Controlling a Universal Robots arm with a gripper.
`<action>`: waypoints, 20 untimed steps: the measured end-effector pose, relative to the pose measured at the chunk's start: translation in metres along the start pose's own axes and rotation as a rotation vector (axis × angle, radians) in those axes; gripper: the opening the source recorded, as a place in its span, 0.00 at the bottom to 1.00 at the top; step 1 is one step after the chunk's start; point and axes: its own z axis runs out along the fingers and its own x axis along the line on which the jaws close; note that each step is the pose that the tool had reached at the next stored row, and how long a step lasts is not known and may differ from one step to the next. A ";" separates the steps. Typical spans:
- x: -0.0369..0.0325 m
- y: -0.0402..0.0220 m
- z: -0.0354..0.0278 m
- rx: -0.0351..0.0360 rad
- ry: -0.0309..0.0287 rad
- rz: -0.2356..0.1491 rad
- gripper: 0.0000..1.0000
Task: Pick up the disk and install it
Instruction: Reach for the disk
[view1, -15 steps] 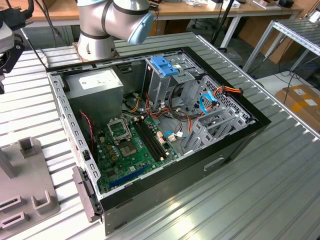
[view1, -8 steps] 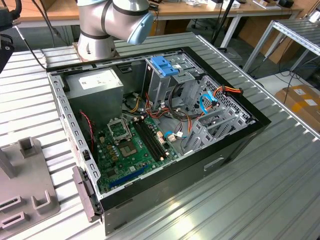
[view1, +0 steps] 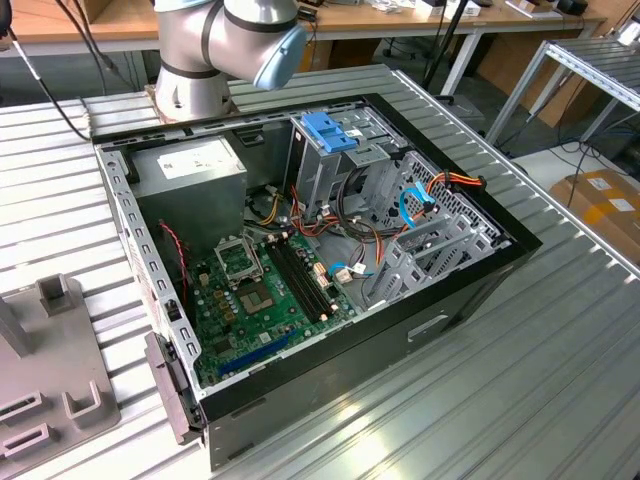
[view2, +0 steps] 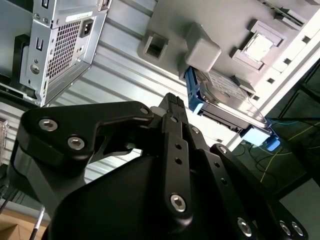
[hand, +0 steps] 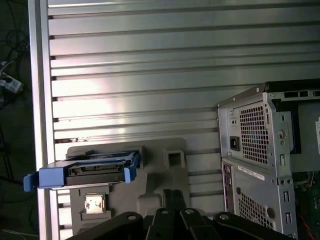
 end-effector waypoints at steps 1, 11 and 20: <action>0.0020 -0.0001 -0.0001 0.0001 0.0001 0.000 0.11; 0.0221 -0.0017 -0.0007 0.0001 0.0001 0.000 0.11; 0.0417 -0.0031 -0.0012 0.0000 0.0000 0.000 0.11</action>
